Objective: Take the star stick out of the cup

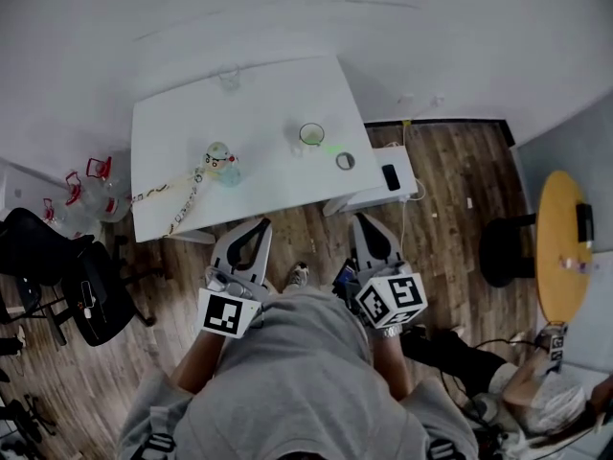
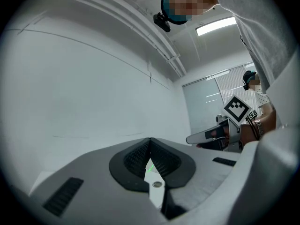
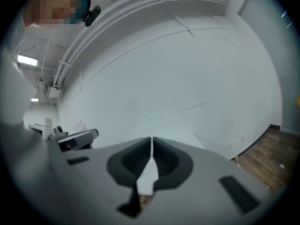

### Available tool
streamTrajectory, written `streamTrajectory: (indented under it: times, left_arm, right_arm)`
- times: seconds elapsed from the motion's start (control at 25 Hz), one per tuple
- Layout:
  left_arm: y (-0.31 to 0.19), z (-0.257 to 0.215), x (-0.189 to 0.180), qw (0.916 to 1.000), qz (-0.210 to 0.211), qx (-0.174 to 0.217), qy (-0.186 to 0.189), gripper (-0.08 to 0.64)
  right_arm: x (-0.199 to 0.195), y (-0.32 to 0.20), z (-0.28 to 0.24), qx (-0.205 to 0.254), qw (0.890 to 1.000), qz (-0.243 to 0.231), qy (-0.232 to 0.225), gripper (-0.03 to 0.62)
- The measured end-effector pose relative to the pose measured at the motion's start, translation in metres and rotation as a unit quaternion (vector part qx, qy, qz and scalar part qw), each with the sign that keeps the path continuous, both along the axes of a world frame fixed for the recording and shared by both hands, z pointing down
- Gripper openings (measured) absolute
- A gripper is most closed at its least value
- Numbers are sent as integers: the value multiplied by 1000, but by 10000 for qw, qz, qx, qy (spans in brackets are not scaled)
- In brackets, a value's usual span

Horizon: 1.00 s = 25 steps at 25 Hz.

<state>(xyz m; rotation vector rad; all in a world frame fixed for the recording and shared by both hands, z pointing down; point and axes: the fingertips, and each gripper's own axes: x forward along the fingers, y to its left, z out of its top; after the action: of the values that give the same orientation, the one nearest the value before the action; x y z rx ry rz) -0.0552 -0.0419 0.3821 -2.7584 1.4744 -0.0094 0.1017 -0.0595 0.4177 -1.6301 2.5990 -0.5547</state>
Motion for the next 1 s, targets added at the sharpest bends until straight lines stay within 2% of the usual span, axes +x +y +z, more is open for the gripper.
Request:
streamTrajectory:
  times: [0.44, 1.0]
  left_arm:
    - [-39, 13, 17, 9997, 216, -123, -52, 35]
    - [-127, 25, 44, 9947, 985, -302, 11, 35]
  right_arm:
    - [21, -24, 18, -316, 9991, 276, -82, 37]
    - [43, -77, 31, -714, 9919, 1043, -125, 37]
